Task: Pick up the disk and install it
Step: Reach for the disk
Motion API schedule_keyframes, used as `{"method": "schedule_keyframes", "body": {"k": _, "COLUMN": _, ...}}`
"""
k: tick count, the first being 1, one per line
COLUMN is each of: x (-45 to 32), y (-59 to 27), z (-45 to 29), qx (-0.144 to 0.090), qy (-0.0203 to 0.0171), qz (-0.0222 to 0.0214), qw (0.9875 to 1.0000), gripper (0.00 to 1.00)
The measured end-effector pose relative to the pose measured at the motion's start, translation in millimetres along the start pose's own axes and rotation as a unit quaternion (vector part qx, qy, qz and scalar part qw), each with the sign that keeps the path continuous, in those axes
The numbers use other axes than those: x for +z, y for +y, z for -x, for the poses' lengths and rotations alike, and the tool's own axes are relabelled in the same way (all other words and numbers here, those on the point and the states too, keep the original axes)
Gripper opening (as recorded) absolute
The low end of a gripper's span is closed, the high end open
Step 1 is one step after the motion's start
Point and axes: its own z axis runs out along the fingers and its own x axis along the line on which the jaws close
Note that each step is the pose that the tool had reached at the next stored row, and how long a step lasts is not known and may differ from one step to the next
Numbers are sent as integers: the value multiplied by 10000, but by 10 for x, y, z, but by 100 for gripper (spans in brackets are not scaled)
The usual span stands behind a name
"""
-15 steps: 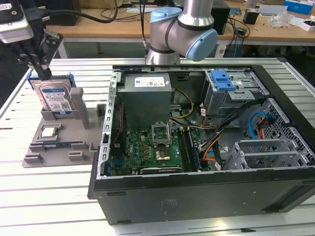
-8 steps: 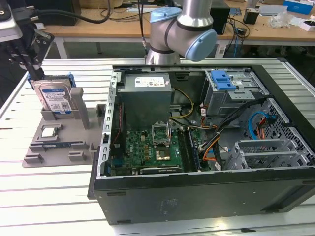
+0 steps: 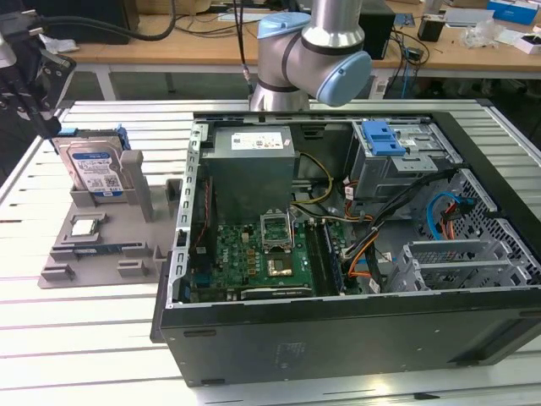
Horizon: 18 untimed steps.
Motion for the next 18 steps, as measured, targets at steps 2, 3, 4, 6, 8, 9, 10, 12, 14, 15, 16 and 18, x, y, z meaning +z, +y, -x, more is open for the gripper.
{"method": "schedule_keyframes", "body": {"k": 2, "x": 0, "y": 4, "z": -41, "qx": 0, "qy": 0, "qz": 0, "qw": 10000, "gripper": 10}}
{"method": "schedule_keyframes", "body": {"k": 3, "x": 1, "y": 11, "z": -56, "qx": 0, "qy": 0, "qz": 0, "qw": 10000, "gripper": 10}}
{"method": "schedule_keyframes", "body": {"k": 4, "x": 1, "y": 22, "z": -72, "qx": 0, "qy": 0, "qz": 0, "qw": 10000, "gripper": 10}}
{"method": "schedule_keyframes", "body": {"k": 6, "x": 6, "y": 64, "z": -112, "qx": 0, "qy": 0, "qz": 0, "qw": 10000, "gripper": 10}}
{"method": "schedule_keyframes", "body": {"k": 8, "x": 9, "y": 102, "z": -144, "qx": -1, "qy": 0, "qz": -1, "qw": 10000, "gripper": 10}}
{"method": "schedule_keyframes", "body": {"k": 9, "x": 11, "y": 118, "z": -158, "qx": -1, "qy": 0, "qz": -1, "qw": 10000, "gripper": 10}}
{"method": "schedule_keyframes", "body": {"k": 10, "x": 13, "y": 133, "z": -173, "qx": 0, "qy": 0, "qz": -1, "qw": 10000, "gripper": 10}}
{"method": "schedule_keyframes", "body": {"k": 12, "x": 18, "y": 168, "z": -205, "qx": 1, "qy": 0, "qz": -1, "qw": 10000, "gripper": 10}}
{"method": "schedule_keyframes", "body": {"k": 14, "x": 26, "y": 205, "z": -230, "qx": 0, "qy": 0, "qz": -2, "qw": 10000, "gripper": 10}}
{"method": "schedule_keyframes", "body": {"k": 15, "x": 31, "y": 222, "z": -242, "qx": 0, "qy": 0, "qz": -2, "qw": 10000, "gripper": 10}}
{"method": "schedule_keyframes", "body": {"k": 16, "x": 38, "y": 249, "z": -261, "qx": 0, "qy": 0, "qz": -3, "qw": 10000, "gripper": 10}}
{"method": "schedule_keyframes", "body": {"k": 18, "x": 48, "y": 291, "z": -274, "qx": 0, "qy": -1, "qz": -4, "qw": 10000, "gripper": 10}}
